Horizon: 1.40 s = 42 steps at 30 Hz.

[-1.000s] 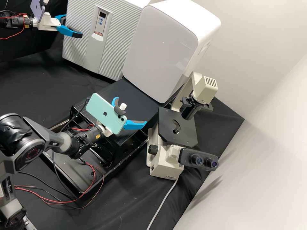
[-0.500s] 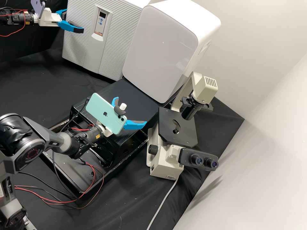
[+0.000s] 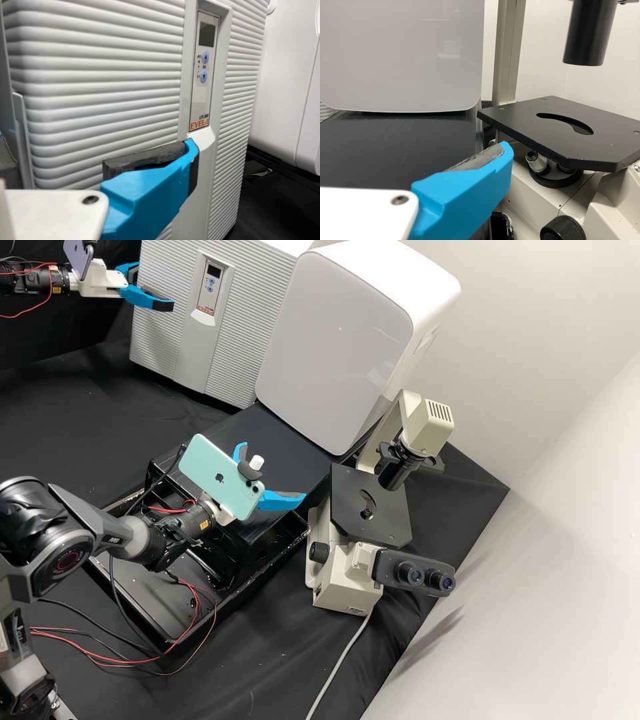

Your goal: Open the incubator door

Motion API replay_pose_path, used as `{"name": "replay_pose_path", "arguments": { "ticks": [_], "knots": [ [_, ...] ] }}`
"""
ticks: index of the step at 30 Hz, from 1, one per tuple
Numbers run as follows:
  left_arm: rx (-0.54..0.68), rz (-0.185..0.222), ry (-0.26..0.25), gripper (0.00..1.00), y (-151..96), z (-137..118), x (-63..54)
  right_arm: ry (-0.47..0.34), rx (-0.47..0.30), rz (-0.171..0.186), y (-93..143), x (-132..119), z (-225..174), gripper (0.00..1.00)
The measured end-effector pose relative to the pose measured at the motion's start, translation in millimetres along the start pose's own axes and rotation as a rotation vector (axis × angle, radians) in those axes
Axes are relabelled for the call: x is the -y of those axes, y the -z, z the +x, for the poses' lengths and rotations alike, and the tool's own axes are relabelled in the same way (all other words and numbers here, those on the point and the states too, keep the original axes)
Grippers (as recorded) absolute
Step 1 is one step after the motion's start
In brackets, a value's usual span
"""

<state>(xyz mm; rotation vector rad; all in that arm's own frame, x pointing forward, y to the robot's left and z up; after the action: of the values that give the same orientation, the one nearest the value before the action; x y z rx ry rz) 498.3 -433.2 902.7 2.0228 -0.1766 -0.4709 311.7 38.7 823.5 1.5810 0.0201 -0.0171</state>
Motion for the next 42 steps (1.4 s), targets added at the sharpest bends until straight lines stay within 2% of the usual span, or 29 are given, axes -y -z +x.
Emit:
{"name": "replay_pose_path", "arguments": {
  "ticks": [11, 18, 27, 42],
  "knots": [
    [-0.002, -0.003, -0.007, 0.0, -5.6, -4.9, -5.5, 0.0, 0.0, 0.0, 0.0, 0.0, 0.0, 1.0],
    [-0.004, 0.012, 0.0, 0.0, -7.6, -7.7, -4.6, 0.0, 0.0, 0.0, 0.0, 0.0, 0.0, 1.0],
    [-0.029, -0.031, -0.02, 0.0, -5.1, -8.9, -3.0, 0.0, 0.0, 0.0, 0.0, 0.0, 0.0, 1.0],
    [-0.068, -0.037, -0.022, 0.0, -15.0, -11.1, -4.7, 0.0, 0.0, 0.0, 0.0, 0.0, 0.0, 1.0]
  ]
}}
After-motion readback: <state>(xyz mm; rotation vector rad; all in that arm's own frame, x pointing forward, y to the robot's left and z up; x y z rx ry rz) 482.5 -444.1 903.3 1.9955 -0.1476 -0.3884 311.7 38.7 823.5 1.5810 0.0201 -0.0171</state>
